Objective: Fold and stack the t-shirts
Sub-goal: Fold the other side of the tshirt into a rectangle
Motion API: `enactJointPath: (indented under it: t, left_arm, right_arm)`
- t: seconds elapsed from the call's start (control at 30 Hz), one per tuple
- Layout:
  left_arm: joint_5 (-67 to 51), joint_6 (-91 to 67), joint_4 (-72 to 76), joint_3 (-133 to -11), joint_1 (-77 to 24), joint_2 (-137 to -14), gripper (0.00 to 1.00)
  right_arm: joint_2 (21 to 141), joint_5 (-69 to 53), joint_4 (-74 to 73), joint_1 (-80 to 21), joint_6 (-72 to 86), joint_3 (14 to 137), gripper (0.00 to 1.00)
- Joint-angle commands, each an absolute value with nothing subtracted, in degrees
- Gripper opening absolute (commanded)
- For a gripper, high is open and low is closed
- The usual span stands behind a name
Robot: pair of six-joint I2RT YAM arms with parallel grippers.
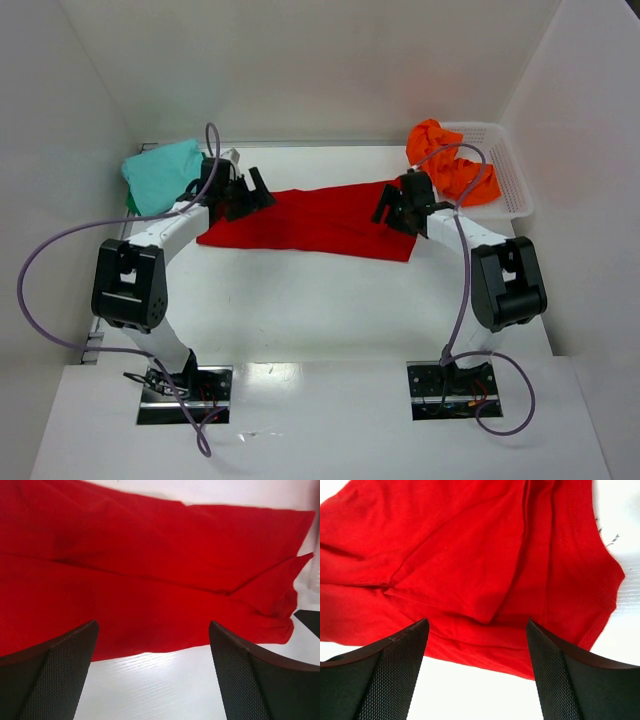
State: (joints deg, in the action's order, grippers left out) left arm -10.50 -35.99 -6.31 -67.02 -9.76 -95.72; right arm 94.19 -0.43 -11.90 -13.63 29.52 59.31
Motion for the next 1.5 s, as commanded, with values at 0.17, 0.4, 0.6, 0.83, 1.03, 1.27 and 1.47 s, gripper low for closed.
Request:
enactJointPath:
  t: [0.17,0.4,0.6,0.83,1.03,1.27,1.47]
  left_arm:
    - [-13.5,-34.8,-5.0,-67.0,-9.7,-98.5,0.98]
    - [-13.5,-34.2,-5.5,-67.5,-9.7,-101.3,0.98]
    - [-14.6,-33.7,-5.5,-67.5,-9.7,-103.0,0.98]
    - [-14.6,-33.1,-6.1,-68.0,-9.7,-104.2,0.98]
    - [-14.6,-32.6,-6.6,-68.6,-9.7,-104.7,0.98]
    - [-15.1,-32.1,-7.1,-69.1,-9.7,-107.0,0.98]
    - [-15.1,-31.6,-7.6,-69.6,-9.7,-107.6,0.98]
  right_arm:
    - [101.4,-1.7,-10.4,-13.5,30.0,62.1,0.78]
    - [104.2,-1.8,-9.8,-13.5,30.5,62.8,0.62]
    - [102.9,-1.8,-9.1,-13.5,31.6,62.8,0.49]
    - [104.4,-3.2,-8.6,-13.5,31.6,63.3,0.36]
    - [105.7,-4.0,-9.1,-14.2,31.6,65.6,0.14]
    - [106.3,-2.2,-10.5,-14.2,31.0,70.9,0.13]
    - [108.0,-2.2,-11.8,-14.2,31.0,77.1,0.13]
